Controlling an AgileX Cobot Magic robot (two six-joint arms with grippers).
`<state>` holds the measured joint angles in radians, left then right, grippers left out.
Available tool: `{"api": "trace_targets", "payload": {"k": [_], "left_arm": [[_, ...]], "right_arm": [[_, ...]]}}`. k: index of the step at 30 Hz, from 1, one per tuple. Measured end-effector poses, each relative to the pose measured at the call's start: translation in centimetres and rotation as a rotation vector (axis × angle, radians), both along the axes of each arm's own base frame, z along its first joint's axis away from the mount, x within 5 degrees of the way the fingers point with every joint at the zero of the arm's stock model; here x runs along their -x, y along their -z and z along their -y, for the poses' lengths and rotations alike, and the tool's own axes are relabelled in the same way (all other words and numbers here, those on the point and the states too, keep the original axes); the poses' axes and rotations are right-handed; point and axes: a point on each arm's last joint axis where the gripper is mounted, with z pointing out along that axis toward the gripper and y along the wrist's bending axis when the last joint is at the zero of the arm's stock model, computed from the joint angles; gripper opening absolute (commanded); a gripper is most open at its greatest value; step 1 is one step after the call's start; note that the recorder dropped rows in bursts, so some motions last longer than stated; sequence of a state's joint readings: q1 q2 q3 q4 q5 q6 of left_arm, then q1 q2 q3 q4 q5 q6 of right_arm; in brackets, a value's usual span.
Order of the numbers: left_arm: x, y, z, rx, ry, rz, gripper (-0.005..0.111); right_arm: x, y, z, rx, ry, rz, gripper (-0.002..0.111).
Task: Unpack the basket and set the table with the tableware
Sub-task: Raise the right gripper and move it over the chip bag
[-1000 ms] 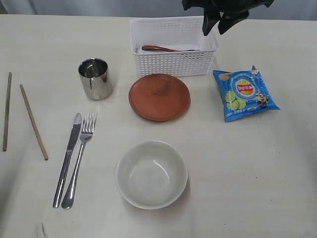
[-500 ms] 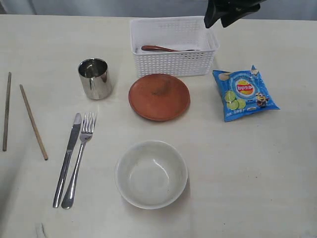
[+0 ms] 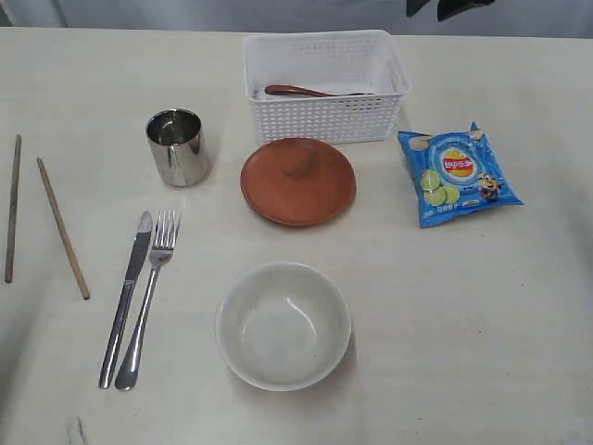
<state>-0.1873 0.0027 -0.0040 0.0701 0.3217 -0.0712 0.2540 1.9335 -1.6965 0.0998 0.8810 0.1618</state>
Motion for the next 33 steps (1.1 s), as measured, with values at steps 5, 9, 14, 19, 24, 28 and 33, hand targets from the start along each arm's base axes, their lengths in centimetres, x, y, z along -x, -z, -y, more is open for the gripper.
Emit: {"api": "trace_targets", "payload": {"k": [5,9,14,19,24,28,33], "left_arm": [[0.0,0.0,0.0,0.000,0.000,0.000,0.000],[0.0,0.0,0.0,0.000,0.000,0.000,0.000],[0.0,0.0,0.0,0.000,0.000,0.000,0.000],[0.0,0.0,0.0,0.000,0.000,0.000,0.000],[0.0,0.0,0.0,0.000,0.000,0.000,0.000],[0.0,0.0,0.0,0.000,0.000,0.000,0.000],[0.0,0.0,0.0,0.000,0.000,0.000,0.000]], "right_arm": [[-4.0,4.2,0.2,0.024,0.021,-0.071,0.052],[-6.2,6.7,-0.7,-0.008,0.018,-0.105,0.052],[-7.9,9.0,-1.2,-0.023,0.016,-0.133,0.052],[-8.5,10.3,-1.3,-0.011,0.017,-0.163,0.052],[-7.7,8.6,0.0,0.158,-0.029,-0.219,0.051],[-6.9,6.1,2.2,0.182,-0.019,-0.217,0.049],[-4.0,3.2,7.1,0.091,0.021,-0.257,0.049]]}}
